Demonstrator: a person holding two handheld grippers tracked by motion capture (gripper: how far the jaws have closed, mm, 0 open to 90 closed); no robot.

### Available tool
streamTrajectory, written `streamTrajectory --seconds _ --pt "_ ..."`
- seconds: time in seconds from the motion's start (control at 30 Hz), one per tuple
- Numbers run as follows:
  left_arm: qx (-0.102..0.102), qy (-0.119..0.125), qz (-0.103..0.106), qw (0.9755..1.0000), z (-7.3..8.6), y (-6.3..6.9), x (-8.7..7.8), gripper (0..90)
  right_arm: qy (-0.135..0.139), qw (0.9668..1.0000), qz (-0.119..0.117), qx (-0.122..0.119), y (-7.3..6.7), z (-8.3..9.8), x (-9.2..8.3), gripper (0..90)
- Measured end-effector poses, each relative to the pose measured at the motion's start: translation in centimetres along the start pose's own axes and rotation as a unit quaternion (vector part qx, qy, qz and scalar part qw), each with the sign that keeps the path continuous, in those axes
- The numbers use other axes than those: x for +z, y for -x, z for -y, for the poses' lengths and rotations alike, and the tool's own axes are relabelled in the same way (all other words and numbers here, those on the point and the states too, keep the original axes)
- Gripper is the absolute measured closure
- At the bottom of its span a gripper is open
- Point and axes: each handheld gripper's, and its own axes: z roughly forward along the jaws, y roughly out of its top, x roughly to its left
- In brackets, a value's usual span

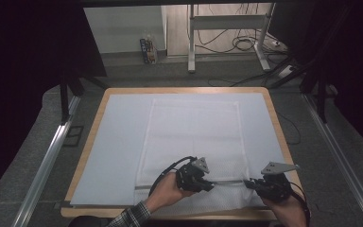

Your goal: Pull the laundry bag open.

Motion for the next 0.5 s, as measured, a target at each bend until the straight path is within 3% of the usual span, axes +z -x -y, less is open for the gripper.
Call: streamTrajectory --seconds 0.5 --pt "-0.005 0.014 -0.008 0.9999 1.5 0.2 -1.0 87.8 0.001 0.9999 0.009 -0.007 -0.1 0.0 0.0 83.9"
